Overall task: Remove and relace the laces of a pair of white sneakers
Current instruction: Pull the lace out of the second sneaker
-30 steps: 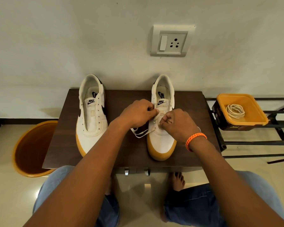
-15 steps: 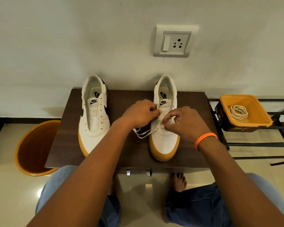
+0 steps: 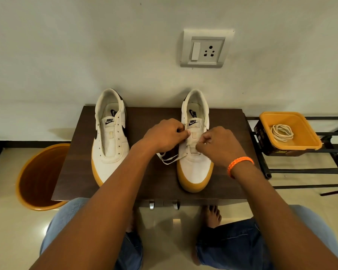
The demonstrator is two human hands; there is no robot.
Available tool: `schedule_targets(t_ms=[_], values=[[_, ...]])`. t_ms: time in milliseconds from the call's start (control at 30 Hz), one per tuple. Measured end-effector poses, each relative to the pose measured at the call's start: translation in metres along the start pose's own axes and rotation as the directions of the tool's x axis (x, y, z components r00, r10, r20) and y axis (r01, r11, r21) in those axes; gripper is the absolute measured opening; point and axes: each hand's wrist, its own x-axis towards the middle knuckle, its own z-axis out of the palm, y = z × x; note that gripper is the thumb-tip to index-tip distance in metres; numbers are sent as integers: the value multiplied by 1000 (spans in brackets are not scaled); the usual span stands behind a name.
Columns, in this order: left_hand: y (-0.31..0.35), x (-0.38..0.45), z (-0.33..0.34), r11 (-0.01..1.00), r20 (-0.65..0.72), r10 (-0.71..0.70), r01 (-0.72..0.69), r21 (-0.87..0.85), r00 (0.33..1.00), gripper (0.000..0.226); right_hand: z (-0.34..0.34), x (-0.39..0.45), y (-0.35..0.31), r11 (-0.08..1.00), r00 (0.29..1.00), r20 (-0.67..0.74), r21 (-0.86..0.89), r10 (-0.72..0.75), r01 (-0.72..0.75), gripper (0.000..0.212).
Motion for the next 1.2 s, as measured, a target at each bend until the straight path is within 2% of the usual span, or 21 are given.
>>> schedule_targets(t_ms=[133, 233, 367, 467, 633, 800, 933, 1000, 1133, 1200], values=[[1, 1, 0, 999, -5, -6, 7, 35, 1000, 36, -22, -5, 10, 998, 997, 37, -7, 67, -66, 18], [1, 0, 1, 998, -32, 2, 0, 60, 999, 36, -22, -10, 11, 1000, 992, 122, -11, 26, -25, 13], [-1, 1, 1, 998, -49, 27, -24, 59, 998, 35, -13, -9, 1, 996, 997, -9, 51, -78, 78, 3], [-1, 1, 2, 997, -45, 51, -48, 53, 998, 35, 6, -4, -4, 995, 995, 12, 11, -100, 99, 15], [-2, 2, 2, 996, -46, 47, -43, 78, 998, 37, 16, -2, -7, 992, 994, -14, -57, -110, 109, 10], [0, 1, 1, 990, -59, 25, -17, 140, 998, 36, -8, -2, 1, 999, 1000, 10, 29, -13, 13, 18], [1, -1, -1, 992, -45, 13, -8, 122, 999, 37, -31, -7, 16, 997, 998, 54, 59, 45, -48, 20], [1, -1, -2, 994, -46, 7, -1, 110, 999, 37, -34, -10, 18, 997, 994, 110, 70, 23, -31, 17], [0, -1, -2, 997, -44, 3, 1, 75, 999, 37, -30, -10, 12, 989, 998, 28, 141, -56, 52, 15], [0, -1, -1, 998, -46, 7, -4, 67, 999, 37, -24, -9, 7, 982, 996, 63, 179, -64, 52, 12]])
